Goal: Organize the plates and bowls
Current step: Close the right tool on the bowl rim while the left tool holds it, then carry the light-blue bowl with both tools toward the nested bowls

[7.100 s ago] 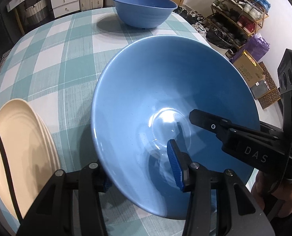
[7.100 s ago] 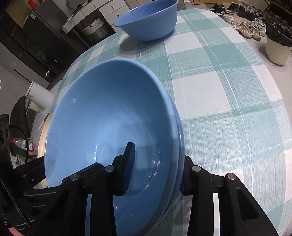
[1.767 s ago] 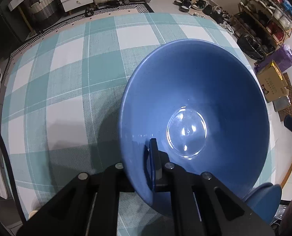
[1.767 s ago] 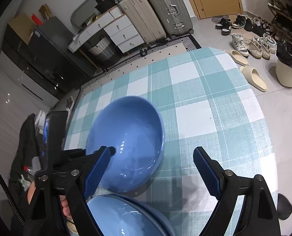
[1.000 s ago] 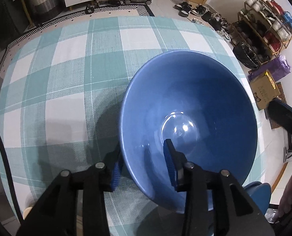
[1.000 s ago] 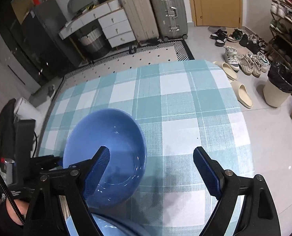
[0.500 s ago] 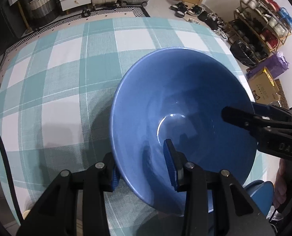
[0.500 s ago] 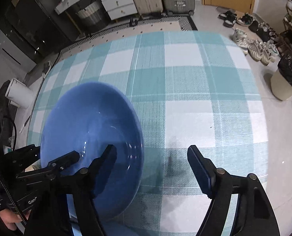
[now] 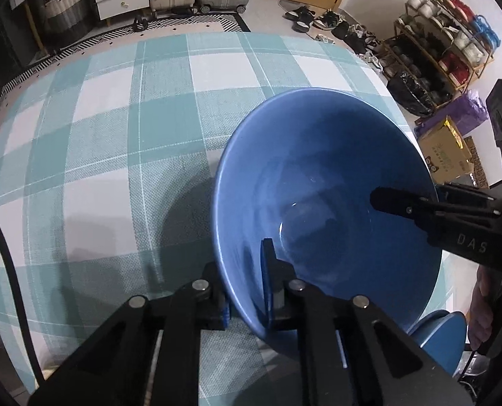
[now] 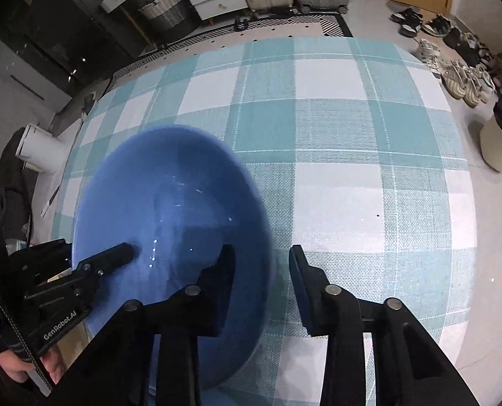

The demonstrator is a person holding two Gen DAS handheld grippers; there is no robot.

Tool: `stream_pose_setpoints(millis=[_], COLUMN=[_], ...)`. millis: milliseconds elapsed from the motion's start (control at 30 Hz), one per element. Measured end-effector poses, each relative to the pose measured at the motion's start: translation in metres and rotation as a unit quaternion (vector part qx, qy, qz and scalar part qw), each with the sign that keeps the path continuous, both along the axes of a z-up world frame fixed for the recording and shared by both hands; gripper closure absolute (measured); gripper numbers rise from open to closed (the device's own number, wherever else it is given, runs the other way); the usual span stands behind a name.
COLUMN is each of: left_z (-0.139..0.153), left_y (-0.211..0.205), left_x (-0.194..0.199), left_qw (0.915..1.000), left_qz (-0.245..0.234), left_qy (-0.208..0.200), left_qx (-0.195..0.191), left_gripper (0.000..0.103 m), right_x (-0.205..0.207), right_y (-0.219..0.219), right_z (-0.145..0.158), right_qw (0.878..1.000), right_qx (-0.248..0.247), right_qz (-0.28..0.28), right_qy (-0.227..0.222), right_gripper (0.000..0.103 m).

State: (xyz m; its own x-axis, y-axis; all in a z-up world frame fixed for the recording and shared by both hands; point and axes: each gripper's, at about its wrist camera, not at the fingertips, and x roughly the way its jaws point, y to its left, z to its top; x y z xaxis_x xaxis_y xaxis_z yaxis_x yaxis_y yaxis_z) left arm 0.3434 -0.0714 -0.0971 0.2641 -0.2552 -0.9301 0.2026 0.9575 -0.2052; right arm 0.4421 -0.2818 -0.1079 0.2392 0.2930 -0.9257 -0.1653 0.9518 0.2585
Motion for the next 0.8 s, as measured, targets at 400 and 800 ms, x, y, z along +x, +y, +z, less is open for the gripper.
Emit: stream_pose_setpoints(millis=[400, 800], left_z=[-0.002, 0.007], left_y=[0.0, 0.001], left_x=[0.0, 0.003], left_qw=[0.9999, 0.9998], left_qz=[0.003, 0.001], left_qy=[0.01, 0.016], left_qx=[-0.001, -0.007], left_gripper=[0.092, 0.093], right_x=[-0.003, -0.001], right_y=[0.007, 0.004], right_z=[0.005, 0.015], right_qw=[1.0, 1.0], right_qx=[-0.016, -0.002], right_qz=[0.003, -0.004], right_qy=[-0.012, -0.023], right_gripper=[0.095, 0.096])
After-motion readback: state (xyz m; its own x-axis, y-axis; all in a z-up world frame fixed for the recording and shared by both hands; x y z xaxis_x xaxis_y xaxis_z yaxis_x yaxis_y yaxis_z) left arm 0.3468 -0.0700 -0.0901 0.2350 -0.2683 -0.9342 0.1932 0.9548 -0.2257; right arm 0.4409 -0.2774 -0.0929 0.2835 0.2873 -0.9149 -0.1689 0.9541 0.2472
